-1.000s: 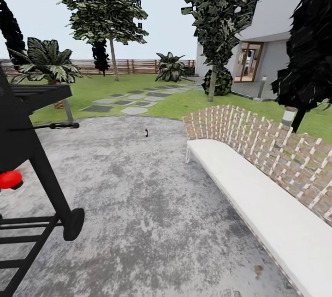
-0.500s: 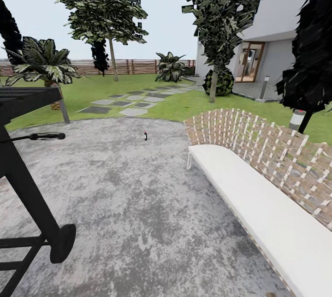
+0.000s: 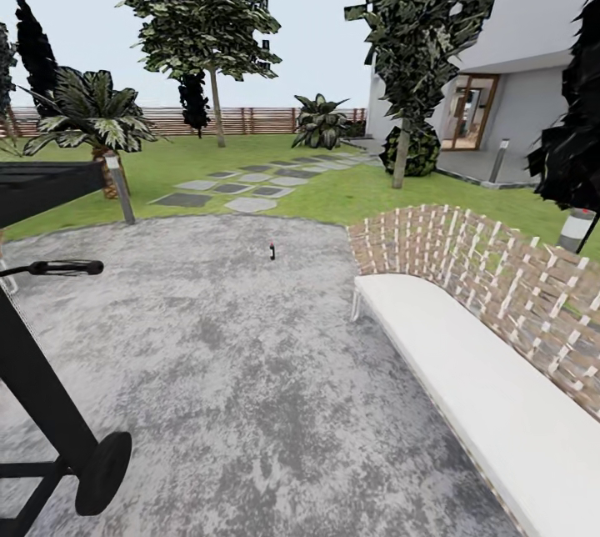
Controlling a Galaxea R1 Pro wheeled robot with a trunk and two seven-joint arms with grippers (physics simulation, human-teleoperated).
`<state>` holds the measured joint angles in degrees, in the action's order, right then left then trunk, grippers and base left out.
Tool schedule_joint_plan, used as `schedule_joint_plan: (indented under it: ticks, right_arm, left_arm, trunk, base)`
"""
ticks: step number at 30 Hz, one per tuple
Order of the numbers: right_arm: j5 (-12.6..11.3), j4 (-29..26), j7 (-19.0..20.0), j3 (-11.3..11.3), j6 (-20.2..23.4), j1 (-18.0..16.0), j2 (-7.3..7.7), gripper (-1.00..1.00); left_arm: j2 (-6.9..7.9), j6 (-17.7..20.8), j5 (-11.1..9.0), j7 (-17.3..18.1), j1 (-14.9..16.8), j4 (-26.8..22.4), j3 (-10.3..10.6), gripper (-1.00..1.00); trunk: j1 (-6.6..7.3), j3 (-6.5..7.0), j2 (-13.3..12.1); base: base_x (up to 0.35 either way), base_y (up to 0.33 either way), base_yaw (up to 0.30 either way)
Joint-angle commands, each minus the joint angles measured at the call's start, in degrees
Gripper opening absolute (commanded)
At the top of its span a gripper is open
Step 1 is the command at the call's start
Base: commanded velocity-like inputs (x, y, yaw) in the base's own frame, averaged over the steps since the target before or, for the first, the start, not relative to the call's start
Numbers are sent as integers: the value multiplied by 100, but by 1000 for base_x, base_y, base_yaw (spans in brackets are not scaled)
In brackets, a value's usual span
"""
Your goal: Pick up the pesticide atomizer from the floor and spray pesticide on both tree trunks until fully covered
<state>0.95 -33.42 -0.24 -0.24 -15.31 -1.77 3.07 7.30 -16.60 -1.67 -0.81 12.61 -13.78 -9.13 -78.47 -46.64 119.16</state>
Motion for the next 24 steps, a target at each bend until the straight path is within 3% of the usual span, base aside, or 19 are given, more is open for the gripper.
schedule_joint_plan:
  ticks: [1,7,24]
  right_arm:
    - [10,2,-2,-2,-16,-1,1,100]
    - [10,2,-2,-2,-16,0,1,100]
    - [10,2,-2,-2,-16,-2,0,100]
  left_arm:
    - [0,-19,-17,-8,5,7,8,100]
    - [0,-21,-17,-7,5,7,8,100]
    - [0,-23,-17,-7,5,7,8,100]
  trunk:
    - [-3,-5,2]
    - [-3,-5,2]
    - [-3,-5,2]
  base:
    - [340,0,237]
    - [340,0,159]
    - [340,0,7]
